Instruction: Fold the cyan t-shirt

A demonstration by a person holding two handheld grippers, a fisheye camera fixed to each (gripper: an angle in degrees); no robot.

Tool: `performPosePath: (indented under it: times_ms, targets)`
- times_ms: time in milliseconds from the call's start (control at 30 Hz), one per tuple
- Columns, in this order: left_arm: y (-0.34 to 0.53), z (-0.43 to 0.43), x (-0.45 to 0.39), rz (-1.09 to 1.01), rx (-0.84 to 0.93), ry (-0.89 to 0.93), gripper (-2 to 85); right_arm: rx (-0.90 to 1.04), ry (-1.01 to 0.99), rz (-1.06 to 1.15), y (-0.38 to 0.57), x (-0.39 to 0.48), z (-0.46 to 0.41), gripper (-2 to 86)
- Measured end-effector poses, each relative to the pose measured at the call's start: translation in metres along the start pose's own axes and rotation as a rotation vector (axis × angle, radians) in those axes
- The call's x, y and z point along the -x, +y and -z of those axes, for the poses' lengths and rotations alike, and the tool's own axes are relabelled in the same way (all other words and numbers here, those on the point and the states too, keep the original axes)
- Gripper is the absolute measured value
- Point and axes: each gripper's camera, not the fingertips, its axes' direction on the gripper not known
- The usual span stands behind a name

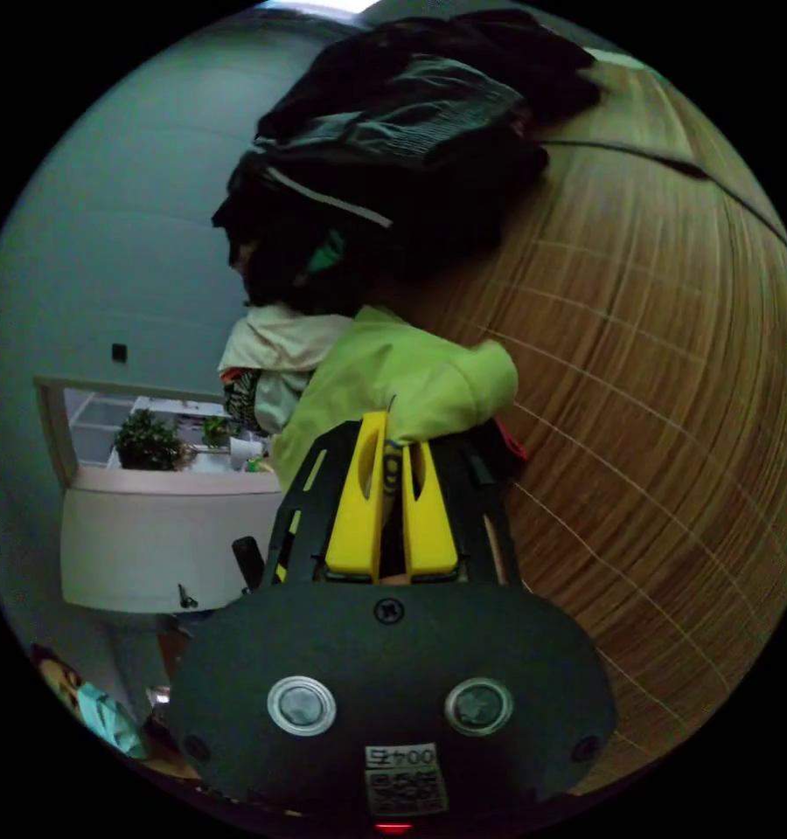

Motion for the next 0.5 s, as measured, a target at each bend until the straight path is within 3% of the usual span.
performPosePath:
  times_ms: [200,333,500]
  targets:
    - [-0.028,0.018,-0.035,-0.003,-0.047,0.037,4.1,-0.028,-0.009,0.087,-0.035,0.081,0.018,3.8]
    - [-0.022,0.017,-0.030,0.022,-0.032,-0.007,4.1,-0.018,0.088,0.112,-0.036,0.112,0.013,3.9]
    - [0.009,-0.014,0.055,0.314,-0.002,0.084,4.1,0.012,0.106,-0.070,-0.044,0.103,-0.017,4.8]
